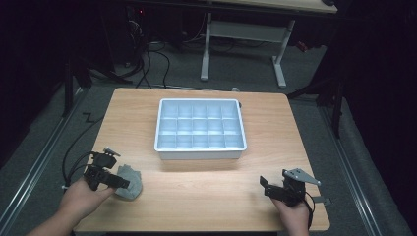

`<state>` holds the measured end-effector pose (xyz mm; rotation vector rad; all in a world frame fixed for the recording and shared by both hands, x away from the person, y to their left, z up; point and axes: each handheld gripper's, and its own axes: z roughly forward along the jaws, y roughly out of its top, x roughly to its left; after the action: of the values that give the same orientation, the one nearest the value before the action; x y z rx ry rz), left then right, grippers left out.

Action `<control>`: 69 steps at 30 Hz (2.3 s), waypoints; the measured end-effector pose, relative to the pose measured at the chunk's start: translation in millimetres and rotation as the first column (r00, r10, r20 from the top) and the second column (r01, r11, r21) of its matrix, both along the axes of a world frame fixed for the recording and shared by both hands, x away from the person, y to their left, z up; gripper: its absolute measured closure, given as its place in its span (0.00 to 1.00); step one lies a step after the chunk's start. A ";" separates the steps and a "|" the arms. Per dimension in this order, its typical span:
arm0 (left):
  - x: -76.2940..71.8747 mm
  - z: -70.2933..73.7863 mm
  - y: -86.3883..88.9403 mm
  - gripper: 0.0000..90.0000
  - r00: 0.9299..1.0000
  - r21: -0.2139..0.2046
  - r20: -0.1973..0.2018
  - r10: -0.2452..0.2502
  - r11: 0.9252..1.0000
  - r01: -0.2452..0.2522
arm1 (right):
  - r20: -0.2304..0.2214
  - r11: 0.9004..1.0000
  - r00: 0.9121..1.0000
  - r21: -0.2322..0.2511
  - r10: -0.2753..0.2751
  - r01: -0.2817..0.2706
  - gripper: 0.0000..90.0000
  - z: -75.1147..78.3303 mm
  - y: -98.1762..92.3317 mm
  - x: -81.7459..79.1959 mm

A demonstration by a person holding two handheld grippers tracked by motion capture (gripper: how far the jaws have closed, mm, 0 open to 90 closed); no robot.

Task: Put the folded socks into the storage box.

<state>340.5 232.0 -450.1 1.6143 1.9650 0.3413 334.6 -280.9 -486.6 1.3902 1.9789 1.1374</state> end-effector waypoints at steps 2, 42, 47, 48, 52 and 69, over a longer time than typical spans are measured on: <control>2.3 -0.8 -1.2 0.28 1.000 0.027 -0.026 -0.009 1.000 0.010 | -0.001 1.000 1.000 -0.001 0.005 -0.005 0.06 -0.2 0.4 0.1; 62.5 5.8 -48.7 0.77 0.930 -0.010 -0.368 -0.004 1.000 0.000 | -0.016 1.000 0.999 0.003 0.031 -0.031 0.15 -1.7 2.8 1.7; 87.8 38.7 -64.9 0.77 0.941 -0.022 -0.339 0.010 1.000 -0.018 | -0.010 1.000 0.999 0.001 0.031 -0.031 0.16 -1.4 2.6 1.1; 92.0 43.0 -67.9 0.77 0.942 -0.023 -0.336 0.011 1.000 -0.019 | -0.010 0.999 0.999 0.000 0.032 -0.032 0.16 -1.3 2.3 1.2; 108.7 59.1 -81.8 0.77 0.949 -0.005 -0.315 0.015 1.000 -0.017 | -0.008 1.000 0.999 0.001 0.031 -0.031 0.16 -1.3 1.7 1.5; 158.8 86.9 -133.4 0.76 0.967 0.005 -0.253 0.015 1.000 -0.014 | -0.010 1.000 1.000 0.008 0.028 -0.028 0.16 -1.1 -1.0 2.6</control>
<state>499.3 98.6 -363.2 1.7169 2.1654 0.1477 337.2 -281.9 -487.7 1.3786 2.0093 1.1534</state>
